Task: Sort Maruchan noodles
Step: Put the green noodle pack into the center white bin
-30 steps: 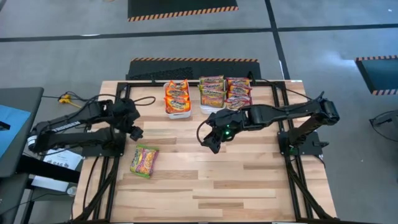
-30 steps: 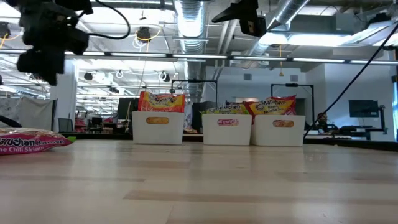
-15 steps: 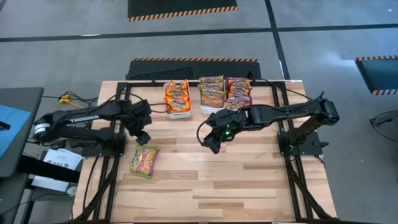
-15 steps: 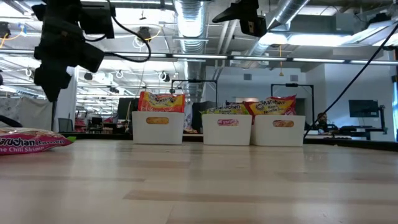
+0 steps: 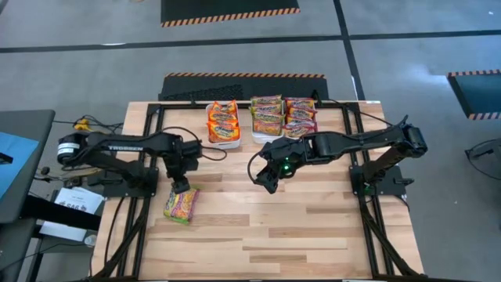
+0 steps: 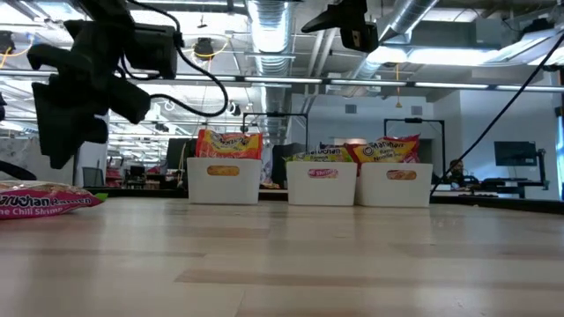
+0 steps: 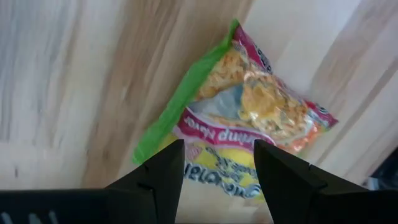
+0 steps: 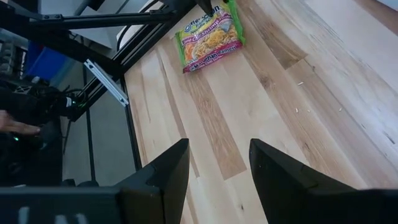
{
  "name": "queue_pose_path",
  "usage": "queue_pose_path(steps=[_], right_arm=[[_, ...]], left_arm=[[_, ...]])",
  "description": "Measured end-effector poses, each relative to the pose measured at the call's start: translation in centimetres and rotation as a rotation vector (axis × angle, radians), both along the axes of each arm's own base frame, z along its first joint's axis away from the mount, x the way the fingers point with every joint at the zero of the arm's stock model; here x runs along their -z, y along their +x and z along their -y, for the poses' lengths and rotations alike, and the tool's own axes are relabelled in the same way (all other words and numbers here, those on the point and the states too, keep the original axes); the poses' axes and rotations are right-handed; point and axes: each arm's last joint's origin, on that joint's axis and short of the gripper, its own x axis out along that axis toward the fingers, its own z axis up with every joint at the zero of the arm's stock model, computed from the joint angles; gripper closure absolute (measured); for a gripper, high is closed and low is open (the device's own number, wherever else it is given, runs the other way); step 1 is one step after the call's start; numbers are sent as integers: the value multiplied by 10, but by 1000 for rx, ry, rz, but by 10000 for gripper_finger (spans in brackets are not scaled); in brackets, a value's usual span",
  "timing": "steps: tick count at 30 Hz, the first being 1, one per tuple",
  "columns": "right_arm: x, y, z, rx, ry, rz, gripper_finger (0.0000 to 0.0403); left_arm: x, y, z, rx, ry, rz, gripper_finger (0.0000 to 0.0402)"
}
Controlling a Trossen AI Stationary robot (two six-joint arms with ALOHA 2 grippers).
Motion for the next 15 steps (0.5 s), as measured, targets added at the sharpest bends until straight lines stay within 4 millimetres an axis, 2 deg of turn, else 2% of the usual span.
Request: queue_pose_path(steps=[6, 15], right_arm=[[0, 0, 0, 0, 1, 1, 210], [0, 0, 0, 1, 2, 0, 210]], left_arm=[[14, 13, 4, 73, -16, -13, 223], [41, 26, 13, 164, -35, -125, 223]])
